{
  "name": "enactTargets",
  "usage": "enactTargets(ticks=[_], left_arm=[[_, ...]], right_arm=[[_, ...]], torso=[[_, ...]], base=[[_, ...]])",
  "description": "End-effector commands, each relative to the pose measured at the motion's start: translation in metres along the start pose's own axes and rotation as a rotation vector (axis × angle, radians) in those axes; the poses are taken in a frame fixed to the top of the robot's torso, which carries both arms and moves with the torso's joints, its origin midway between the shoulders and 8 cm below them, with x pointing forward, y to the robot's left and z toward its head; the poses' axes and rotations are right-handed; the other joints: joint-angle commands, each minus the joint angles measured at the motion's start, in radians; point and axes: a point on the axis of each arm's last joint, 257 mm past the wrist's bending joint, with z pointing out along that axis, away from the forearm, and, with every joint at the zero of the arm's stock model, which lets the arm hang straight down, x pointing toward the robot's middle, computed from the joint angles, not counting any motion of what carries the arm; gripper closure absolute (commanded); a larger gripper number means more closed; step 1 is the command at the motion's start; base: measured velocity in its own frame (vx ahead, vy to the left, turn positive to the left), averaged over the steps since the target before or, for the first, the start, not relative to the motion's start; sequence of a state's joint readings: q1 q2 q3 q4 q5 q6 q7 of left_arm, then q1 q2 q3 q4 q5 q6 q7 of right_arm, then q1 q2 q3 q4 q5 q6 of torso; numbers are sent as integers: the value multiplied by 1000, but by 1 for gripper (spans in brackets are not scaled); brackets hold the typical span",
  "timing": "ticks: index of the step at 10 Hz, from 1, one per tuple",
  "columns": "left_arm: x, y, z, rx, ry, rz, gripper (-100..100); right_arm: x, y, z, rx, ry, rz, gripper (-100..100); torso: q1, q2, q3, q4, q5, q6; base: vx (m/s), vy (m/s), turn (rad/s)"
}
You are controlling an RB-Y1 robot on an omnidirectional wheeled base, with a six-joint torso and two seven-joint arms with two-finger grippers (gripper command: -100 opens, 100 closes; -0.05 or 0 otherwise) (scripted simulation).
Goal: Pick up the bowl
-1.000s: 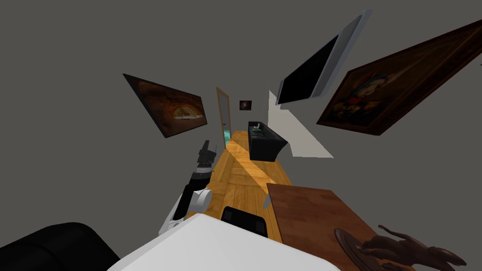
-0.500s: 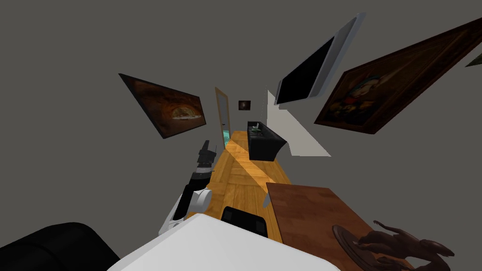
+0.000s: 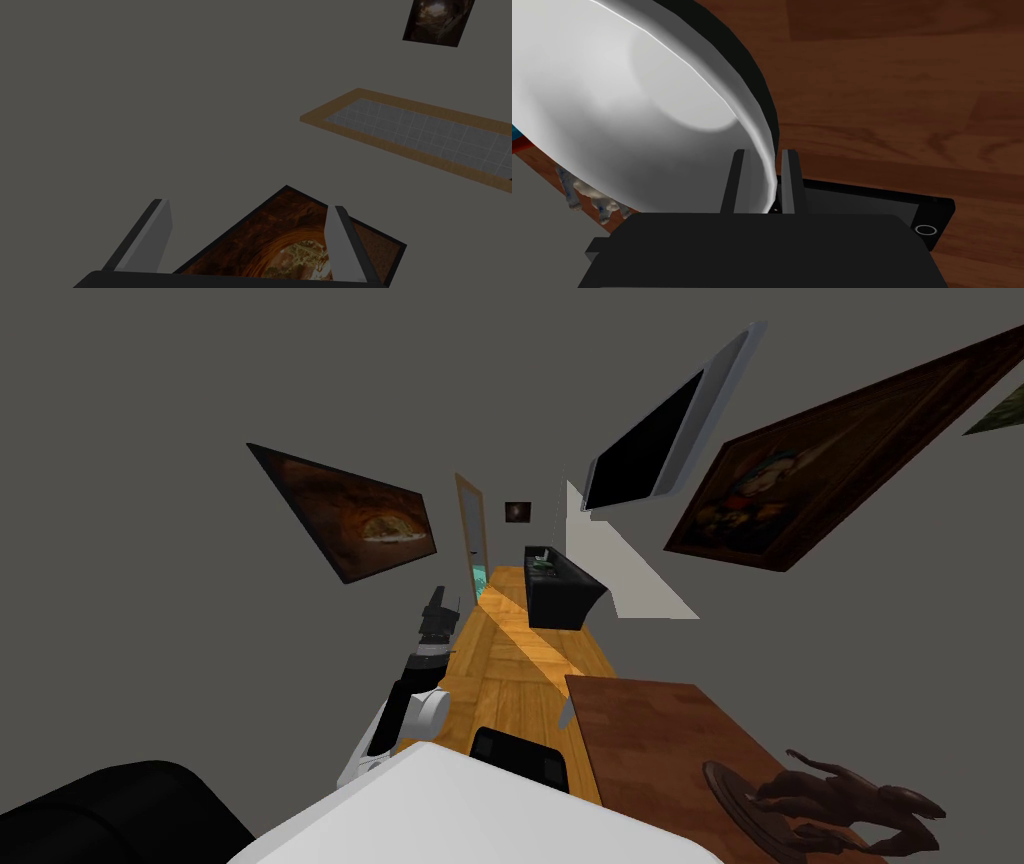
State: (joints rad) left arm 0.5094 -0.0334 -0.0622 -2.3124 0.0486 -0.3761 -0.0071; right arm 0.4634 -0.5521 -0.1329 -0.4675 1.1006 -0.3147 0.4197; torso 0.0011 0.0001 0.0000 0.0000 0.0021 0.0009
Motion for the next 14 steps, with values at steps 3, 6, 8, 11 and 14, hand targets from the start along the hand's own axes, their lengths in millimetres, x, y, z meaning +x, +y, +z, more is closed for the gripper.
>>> enactTargets(ticks=[3,6,8,11,14], left_arm=[[0,0,0,0,0,0,0],[0,0,0,0,0,0,0],[0,0,0,0,0,0,0],[0,0,0,0,0,0,0],[0,0,0,0,0,0,0]], right_arm=[[-17,-5,3,-3,-18,-17,100],[-30,-9,4,-6,-30,-33,100],[-44,-18,4,1,-41,-51,100],[-56,-28,4,9,-51,-58,100],[-64,-31,5,5,-50,-76,100]], torso=[[2,0,0,0,1,0],[2,0,0,0,1,0],[3,0,0,0,3,0],[3,1,0,0,3,1],[4,1,1,0,4,1]], base=[[-5,13,-49],[-5,14,-48],[-6,21,-71],[-3,7,-32],[-6,14,-52]])
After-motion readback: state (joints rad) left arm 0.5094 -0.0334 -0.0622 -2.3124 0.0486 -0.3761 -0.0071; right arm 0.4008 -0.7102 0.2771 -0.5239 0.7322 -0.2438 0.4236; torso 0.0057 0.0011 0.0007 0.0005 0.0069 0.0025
